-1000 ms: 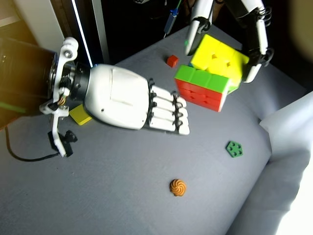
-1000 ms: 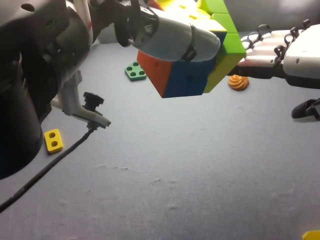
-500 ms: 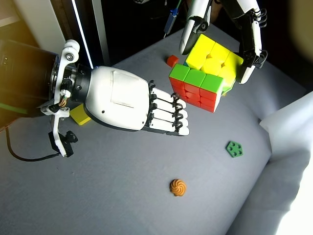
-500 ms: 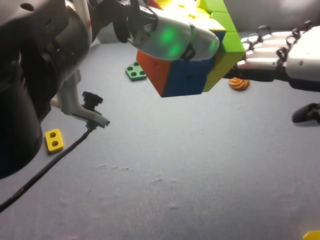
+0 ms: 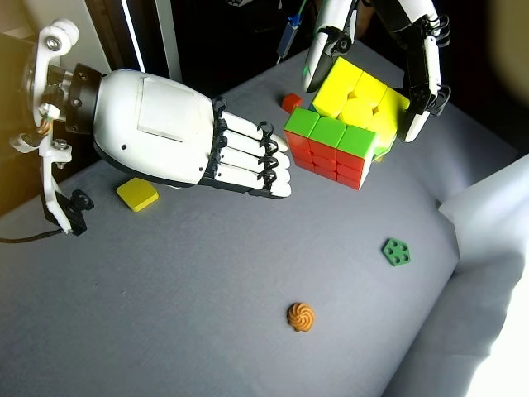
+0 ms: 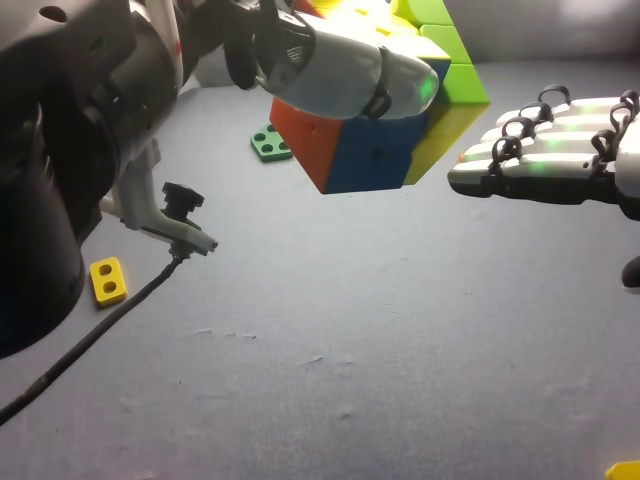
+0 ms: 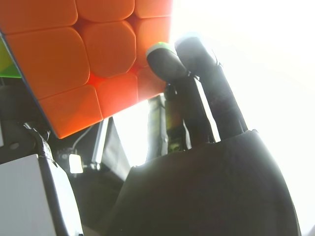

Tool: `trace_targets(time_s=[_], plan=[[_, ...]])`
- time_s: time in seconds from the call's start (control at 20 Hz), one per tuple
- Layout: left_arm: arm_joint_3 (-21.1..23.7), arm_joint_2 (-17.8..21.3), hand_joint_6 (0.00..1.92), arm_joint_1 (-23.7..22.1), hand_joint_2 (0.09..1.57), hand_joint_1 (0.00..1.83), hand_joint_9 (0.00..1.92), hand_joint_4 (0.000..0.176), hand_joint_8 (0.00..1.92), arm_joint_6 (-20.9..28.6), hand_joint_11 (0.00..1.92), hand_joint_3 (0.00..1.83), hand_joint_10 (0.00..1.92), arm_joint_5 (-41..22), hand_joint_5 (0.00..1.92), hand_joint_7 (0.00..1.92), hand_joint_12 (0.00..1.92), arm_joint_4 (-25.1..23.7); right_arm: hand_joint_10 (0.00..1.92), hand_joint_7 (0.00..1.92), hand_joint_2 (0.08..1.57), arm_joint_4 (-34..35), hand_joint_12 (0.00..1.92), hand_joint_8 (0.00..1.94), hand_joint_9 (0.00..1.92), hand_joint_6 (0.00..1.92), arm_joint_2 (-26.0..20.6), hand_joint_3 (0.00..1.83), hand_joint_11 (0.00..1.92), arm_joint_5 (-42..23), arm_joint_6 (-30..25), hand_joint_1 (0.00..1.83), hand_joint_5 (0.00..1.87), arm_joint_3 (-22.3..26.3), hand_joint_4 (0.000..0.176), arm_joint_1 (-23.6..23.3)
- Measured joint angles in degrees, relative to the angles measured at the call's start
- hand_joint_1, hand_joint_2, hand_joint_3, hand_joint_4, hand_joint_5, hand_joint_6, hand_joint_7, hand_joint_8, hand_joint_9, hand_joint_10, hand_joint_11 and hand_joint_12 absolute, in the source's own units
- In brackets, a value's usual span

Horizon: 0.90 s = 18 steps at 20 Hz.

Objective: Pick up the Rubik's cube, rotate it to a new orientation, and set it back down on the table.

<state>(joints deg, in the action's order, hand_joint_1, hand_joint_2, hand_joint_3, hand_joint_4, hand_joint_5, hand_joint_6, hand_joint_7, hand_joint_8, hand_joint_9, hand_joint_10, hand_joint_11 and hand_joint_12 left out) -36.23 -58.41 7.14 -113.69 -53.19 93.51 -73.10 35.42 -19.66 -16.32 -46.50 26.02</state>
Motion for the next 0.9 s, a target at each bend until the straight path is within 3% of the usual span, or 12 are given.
trace_targets(time_s=[0.05, 0.15, 0.2, 0.3, 0.35, 0.4, 0.45, 0.5, 0.75, 0.85, 0.9], plan=[[0.0, 0.0, 1.58, 0.0, 1.36, 1.05, 0.61, 0.002, 1.72, 0.0, 0.5, 0.01, 1.72, 0.04, 0.56, 0.61, 1.92, 0.0, 0.0, 0.0, 1.02, 0.02, 0.0, 0.0, 0.0, 0.0, 0.0, 0.0, 0.0, -0.04, 0.0, 1.46, 0.0, -0.02, 0.0, -0.07], [0.13, 0.0, 1.62, 0.0, 1.38, 1.04, 0.65, 0.0, 1.75, -0.02, 0.59, 0.01, 1.7, 0.04, 0.52, 0.6, 1.92, 0.0, 0.0, 0.0, 1.01, -0.33, 0.0, 0.0, 0.0, 0.0, 0.0, 0.0, 0.0, -0.04, 0.0, 1.44, 0.0, 0.0, 0.0, -0.7], [0.17, 0.0, 1.61, -0.02, 1.38, 1.04, 0.67, 0.0, 1.77, -0.02, 0.71, 0.01, 1.78, 0.09, 0.52, 0.6, 1.92, 0.02, 0.0, 0.0, 1.01, -0.22, 0.0, 0.0, 0.0, 0.0, 0.0, 0.0, 0.0, -0.15, 0.02, 1.46, 0.0, 0.0, 0.0, -1.6], [0.17, 0.0, 1.61, -0.31, 1.39, 1.04, 0.63, 0.0, 1.8, -0.07, 0.63, 0.0, 1.82, -0.26, 0.52, 0.58, 1.92, -0.04, 0.0, 0.0, 1.03, -0.35, 0.0, 0.0, 0.0, 0.0, 0.02, 0.01, 0.0, -0.42, 0.02, 1.48, 0.0, 0.0, 0.0, -3.06], [0.17, 0.0, 1.58, -0.31, 1.34, 0.92, 0.64, 0.018, 1.67, -0.04, 0.61, 0.0, 1.75, -0.42, 0.6, 0.66, 1.92, -0.22, 0.0, 0.0, 1.02, -0.63, 0.0, 0.0, 0.0, 0.0, 0.04, 0.0, 0.0, -0.42, 0.07, 1.48, 0.0, -0.02, 0.0, -3.39], [0.17, 0.0, 1.66, -0.31, 1.37, 0.85, 0.6, 0.017, 1.63, -0.07, 0.6, 0.0, 1.79, -0.5, 0.56, 0.64, 1.92, -0.33, 0.0, 0.0, 1.02, -0.87, 0.0, 0.0, 0.0, 0.0, 0.04, 0.0, 0.0, -0.46, 0.07, 1.48, 0.0, 0.0, 0.0, -3.76], [0.17, 0.0, 1.71, -0.31, 1.39, 0.79, 0.62, 0.044, 1.61, -0.07, 0.61, 0.01, 1.75, -0.57, 0.52, 0.65, 1.92, -0.2, 0.0, 0.0, 1.02, -1.09, 0.0, 0.0, 0.0, 0.0, 0.04, 0.0, 0.0, -0.46, 0.07, 1.5, 0.0, -0.02, 0.0, -3.82], [0.17, 0.0, 1.56, -0.31, 1.36, 1.02, 0.61, 0.0, 1.73, -0.09, 0.6, 0.01, 1.76, -0.66, 0.55, 0.63, 1.92, -0.07, 0.0, 0.0, 1.02, -1.31, 0.0, 0.0, 0.0, 0.0, 0.04, 0.0, 0.0, -0.46, 0.48, 1.48, 0.0, -0.02, 0.0, -3.98], [0.17, 0.11, 1.48, -0.31, 1.35, 1.09, 0.59, 0.0, 1.74, -0.07, 0.56, 0.0, 1.74, -1.7, 0.58, 0.63, 1.92, -0.5, 0.0, 0.0, 1.03, -1.68, 0.0, 0.0, 0.0, 0.0, 0.0, 0.0, 0.0, -0.2, 1.16, 1.49, 0.0, -0.02, 0.0, -5.9], [0.17, 0.11, 1.58, -0.35, 1.37, 1.06, 0.61, 0.0, 1.77, -0.09, 0.57, 0.01, 1.77, -1.86, 0.51, 0.62, 1.92, -0.48, 0.0, 0.0, 1.02, -1.73, 0.0, 0.0, 0.0, 0.0, -0.02, 0.0, 0.0, -0.17, 1.16, 1.47, 0.0, -0.02, 0.0, -6.21], [0.17, 0.11, 1.54, -0.35, 1.37, 1.07, 0.6, 0.0, 1.77, -0.09, 0.56, 0.0, 1.77, -1.81, 0.53, 0.63, 1.92, -0.5, 0.0, 0.0, 1.02, -1.73, 0.0, 0.0, 0.0, 0.0, -0.11, 0.0, 0.0, -0.22, 1.16, 1.47, 0.0, -0.02, 0.0, -6.27]])
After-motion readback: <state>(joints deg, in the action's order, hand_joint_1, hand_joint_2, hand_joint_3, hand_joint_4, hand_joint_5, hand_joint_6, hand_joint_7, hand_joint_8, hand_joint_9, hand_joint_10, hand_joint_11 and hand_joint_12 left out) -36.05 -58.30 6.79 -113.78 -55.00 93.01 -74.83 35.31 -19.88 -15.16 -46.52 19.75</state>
